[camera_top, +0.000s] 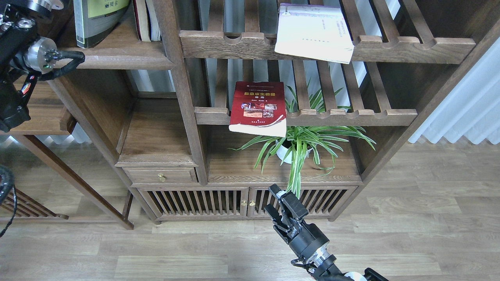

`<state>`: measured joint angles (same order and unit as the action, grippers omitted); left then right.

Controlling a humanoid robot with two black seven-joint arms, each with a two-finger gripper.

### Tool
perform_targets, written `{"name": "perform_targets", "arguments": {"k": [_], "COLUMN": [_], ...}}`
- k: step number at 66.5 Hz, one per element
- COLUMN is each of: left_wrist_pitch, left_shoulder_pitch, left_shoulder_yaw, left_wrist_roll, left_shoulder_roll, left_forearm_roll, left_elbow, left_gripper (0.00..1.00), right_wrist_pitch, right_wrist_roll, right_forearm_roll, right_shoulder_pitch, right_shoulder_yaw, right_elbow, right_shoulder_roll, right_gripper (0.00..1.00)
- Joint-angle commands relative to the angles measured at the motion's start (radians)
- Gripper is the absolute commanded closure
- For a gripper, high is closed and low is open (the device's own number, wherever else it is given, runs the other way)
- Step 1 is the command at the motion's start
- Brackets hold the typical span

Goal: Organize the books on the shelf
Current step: 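Push the green book flat into the upper-left shelf with the left gripper, then reach the right gripper up and grasp the white book on the top slats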

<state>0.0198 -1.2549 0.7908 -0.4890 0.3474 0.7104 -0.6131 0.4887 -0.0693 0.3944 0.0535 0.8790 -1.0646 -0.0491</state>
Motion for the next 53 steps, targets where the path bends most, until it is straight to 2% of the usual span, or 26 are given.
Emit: {"name": "perform_targets", "arguments": {"k": [1, 7, 13, 20, 27, 35, 44, 49, 53], "left_wrist_pitch": [0.005, 0.071, 0.198, 0.262, 0.262, 0.252, 0.247, 0.178, 0.089], "left_shoulder_pitch": [0.009, 0.029, 0.072, 0.121, 0.166, 0.227, 0.252, 0.269, 0.288], "left_shoulder_yaw": [0.030, 0.038, 0.041, 0.041, 0.039, 0.047, 0.054, 0.048, 0.048], "left_wrist_roll": [0.000, 0.000, 0.000, 0.000, 0.000, 0.044, 0.053, 0.058, 0.069], "left_shoulder_roll": [0.002, 0.013, 0.024, 0.060, 0.165, 0.324, 0.415, 0.481, 0.515], "left_forearm_roll": [-0.003, -0.028, -0.068, -0.069, -0.072, -0.086, -0.181, -0.264, -0.315], "left_elbow": [-0.060, -0.161, -0.273, -0.385, -0.479, -0.603, -0.685, -0.717, -0.728], "left_gripper": [0.07, 0.07, 0.05, 0.01, 0.01, 0.01, 0.00, 0.00, 0.00], "right_wrist_pitch": [0.000, 0.000, 0.000, 0.000, 0.000, 0.000, 0.000, 0.000, 0.000], "right_wrist_roll": [0.000, 0.000, 0.000, 0.000, 0.002, 0.002, 0.002, 0.000, 0.000], "right_forearm_roll": [0.000, 0.000, -0.002, 0.001, 0.026, 0.058, 0.058, 0.058, 0.058], "right_shoulder_pitch": [-0.009, -0.020, -0.034, -0.040, -0.034, -0.032, -0.040, -0.053, -0.070], "right_shoulder_yaw": [0.000, 0.000, 0.000, 0.000, 0.006, 0.012, 0.014, 0.018, 0.026], "right_elbow": [0.000, 0.000, 0.000, 0.000, -0.001, -0.015, -0.026, -0.047, -0.074], "right_shoulder_roll": [0.000, 0.000, -0.003, -0.005, 0.003, -0.003, -0.017, -0.029, -0.046], "right_gripper": [0.01, 0.01, 0.02, 0.02, 0.02, 0.02, 0.02, 0.03, 0.06]}}
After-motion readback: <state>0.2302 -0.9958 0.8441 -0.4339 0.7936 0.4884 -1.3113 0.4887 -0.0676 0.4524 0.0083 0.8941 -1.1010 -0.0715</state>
